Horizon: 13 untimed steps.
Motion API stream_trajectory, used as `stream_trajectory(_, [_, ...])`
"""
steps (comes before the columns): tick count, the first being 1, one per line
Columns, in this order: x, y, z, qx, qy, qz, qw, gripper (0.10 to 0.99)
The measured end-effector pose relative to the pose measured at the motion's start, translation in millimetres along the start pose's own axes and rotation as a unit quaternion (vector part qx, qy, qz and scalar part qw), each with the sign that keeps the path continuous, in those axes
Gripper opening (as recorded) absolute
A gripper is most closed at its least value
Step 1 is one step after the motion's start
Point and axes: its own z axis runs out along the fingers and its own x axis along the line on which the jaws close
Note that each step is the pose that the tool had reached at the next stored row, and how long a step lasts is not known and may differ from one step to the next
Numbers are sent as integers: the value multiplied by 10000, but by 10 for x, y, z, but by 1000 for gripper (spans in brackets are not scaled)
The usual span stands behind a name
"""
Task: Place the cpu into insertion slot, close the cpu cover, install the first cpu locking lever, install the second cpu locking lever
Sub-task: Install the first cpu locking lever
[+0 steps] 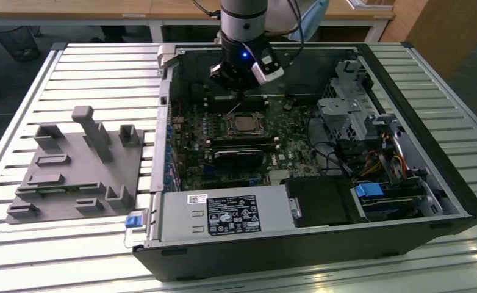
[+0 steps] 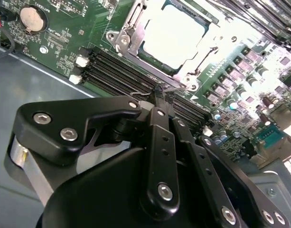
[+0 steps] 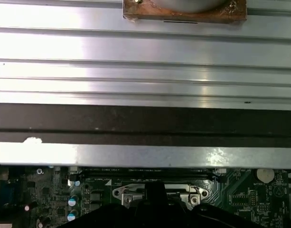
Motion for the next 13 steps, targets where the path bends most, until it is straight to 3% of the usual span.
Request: stream_trajectory(13, [-163,-6,98,0,0,0,10000,106])
